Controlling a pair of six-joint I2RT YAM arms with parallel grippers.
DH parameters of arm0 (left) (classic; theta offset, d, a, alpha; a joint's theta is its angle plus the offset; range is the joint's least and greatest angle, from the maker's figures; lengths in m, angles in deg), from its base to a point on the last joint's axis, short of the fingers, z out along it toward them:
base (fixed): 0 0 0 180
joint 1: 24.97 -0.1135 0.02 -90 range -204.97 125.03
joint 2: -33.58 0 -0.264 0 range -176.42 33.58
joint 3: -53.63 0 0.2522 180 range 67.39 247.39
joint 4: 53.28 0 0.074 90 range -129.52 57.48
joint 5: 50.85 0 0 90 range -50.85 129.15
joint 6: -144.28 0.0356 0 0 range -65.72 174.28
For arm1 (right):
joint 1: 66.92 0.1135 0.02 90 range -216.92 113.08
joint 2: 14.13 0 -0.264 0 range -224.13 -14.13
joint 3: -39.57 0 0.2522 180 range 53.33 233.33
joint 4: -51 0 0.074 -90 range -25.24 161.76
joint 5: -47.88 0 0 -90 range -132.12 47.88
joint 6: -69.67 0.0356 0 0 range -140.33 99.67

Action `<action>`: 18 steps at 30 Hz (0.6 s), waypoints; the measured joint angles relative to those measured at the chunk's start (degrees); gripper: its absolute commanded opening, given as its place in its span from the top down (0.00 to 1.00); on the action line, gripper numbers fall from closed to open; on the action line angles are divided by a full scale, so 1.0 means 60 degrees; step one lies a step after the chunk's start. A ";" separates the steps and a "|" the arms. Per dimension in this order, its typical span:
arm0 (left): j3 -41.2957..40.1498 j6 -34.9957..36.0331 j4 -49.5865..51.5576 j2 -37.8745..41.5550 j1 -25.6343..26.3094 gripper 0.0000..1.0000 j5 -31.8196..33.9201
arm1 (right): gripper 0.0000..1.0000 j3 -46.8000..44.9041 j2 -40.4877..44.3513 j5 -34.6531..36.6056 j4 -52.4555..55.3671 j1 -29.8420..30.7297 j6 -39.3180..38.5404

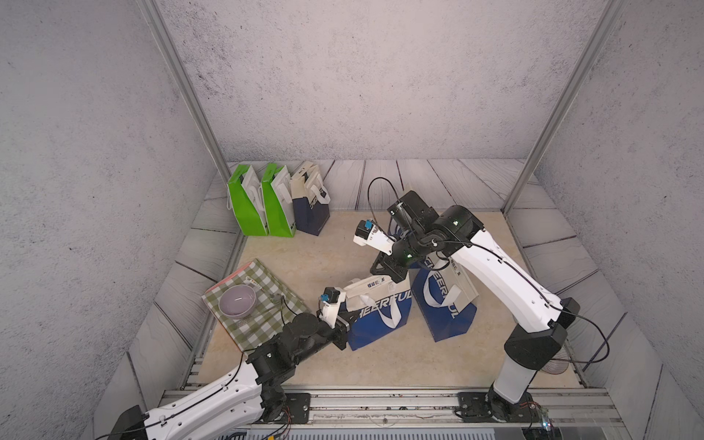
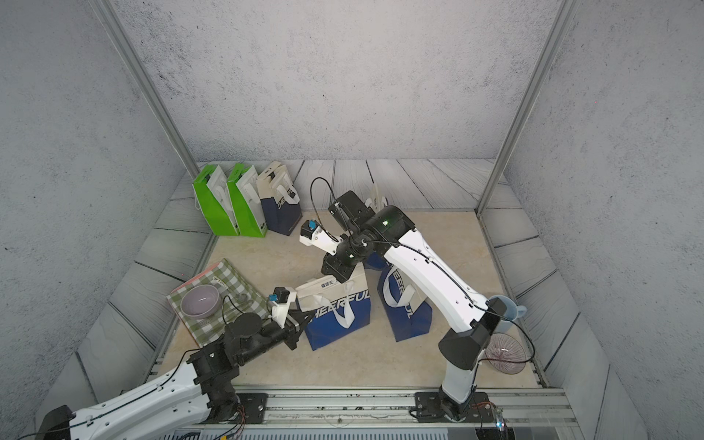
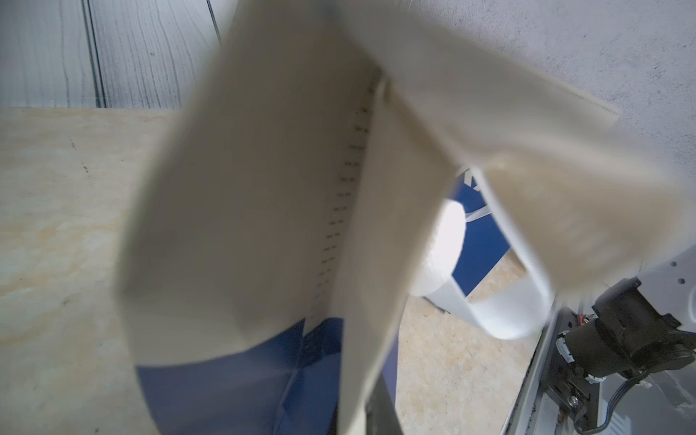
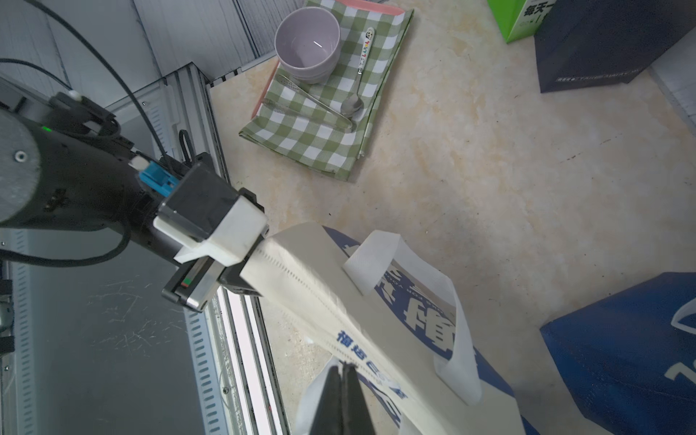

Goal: Open the takeout bag
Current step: Open the takeout bag at the center of the board.

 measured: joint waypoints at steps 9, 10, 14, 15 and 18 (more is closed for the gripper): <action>-0.0015 -0.0004 0.0109 0.0000 0.0000 1.00 0.0055 | 0.72 -0.1749 0.0845 -0.0350 -0.1122 -0.0029 -0.0066; -0.0015 -0.0007 0.0106 0.0000 0.0000 1.00 0.0058 | 0.68 -0.2342 0.1191 -0.0390 -0.1483 -0.0026 -0.0142; -0.0015 -0.0007 0.0109 0.0000 0.0000 1.00 0.0073 | 0.52 -0.5668 0.3322 -0.0437 -0.3759 0.0058 -0.0707; -0.0015 -0.0007 0.0109 0.0000 0.0000 1.00 0.0073 | 0.50 -0.6492 0.3905 -0.0419 -0.4324 0.0095 -0.0860; -0.0015 -0.0011 0.0109 0.0000 0.0000 1.00 0.0076 | 0.47 -0.8885 0.5734 -0.0390 -0.6298 0.0259 -0.1555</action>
